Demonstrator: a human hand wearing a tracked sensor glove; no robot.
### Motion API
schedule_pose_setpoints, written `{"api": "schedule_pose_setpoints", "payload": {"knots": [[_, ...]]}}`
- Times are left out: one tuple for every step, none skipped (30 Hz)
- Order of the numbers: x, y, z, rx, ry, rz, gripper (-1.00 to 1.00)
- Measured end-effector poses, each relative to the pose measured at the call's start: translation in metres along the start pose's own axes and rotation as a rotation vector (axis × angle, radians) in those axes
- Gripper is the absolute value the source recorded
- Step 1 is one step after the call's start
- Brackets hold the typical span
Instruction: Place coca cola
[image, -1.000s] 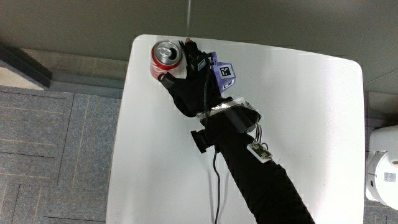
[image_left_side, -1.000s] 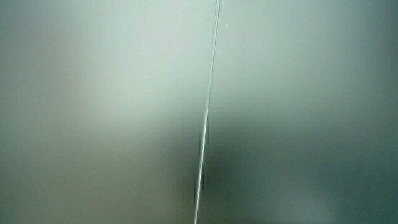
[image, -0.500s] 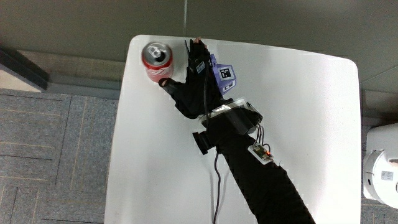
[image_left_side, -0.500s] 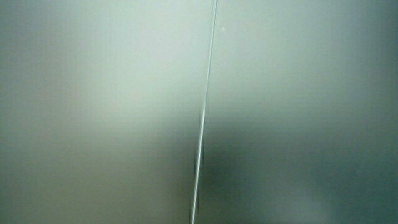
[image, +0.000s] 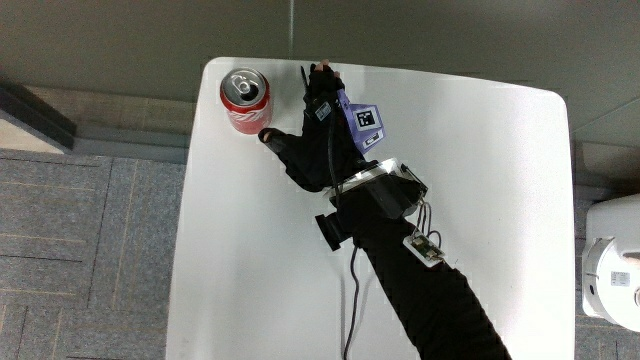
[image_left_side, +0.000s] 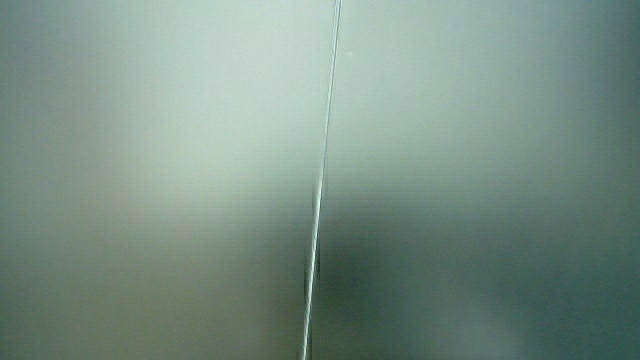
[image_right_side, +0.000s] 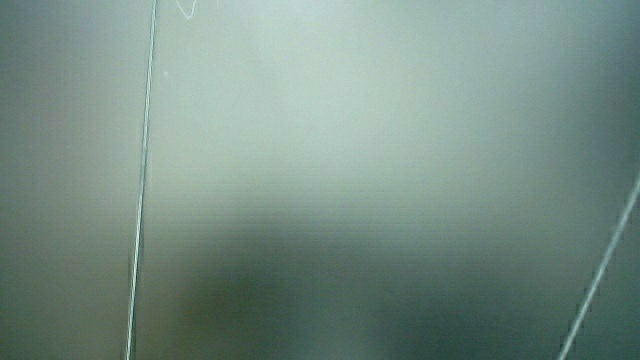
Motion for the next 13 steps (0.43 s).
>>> {"api": "schedule_pose_setpoints", "payload": {"knots": [[0.002,0.0,0.001,0.006,-0.035,0.017,-1.0],[0.004,-0.002,0.002,0.012,-0.051,0.017,-1.0],[0.006,-0.005,0.003,0.005,-0.069,0.007,-1.0],[0.011,-0.005,0.005,0.027,-0.101,0.057,-1.0],[0.016,-0.005,0.006,0.049,-0.132,0.107,-1.0],[0.017,-0.01,0.008,0.041,-0.14,0.047,-1.0],[0.016,-0.014,0.011,0.044,-0.153,0.042,-1.0],[0.015,-0.018,0.014,0.046,-0.167,0.036,-1.0],[0.014,-0.022,0.016,0.049,-0.181,0.031,-1.0],[0.013,-0.026,0.019,0.052,-0.194,0.026,-1.0],[0.012,-0.03,0.022,0.055,-0.208,0.02,-1.0],[0.011,-0.034,0.025,0.058,-0.221,0.015,-1.0],[0.01,-0.038,0.027,0.06,-0.235,0.01,-1.0]]}}
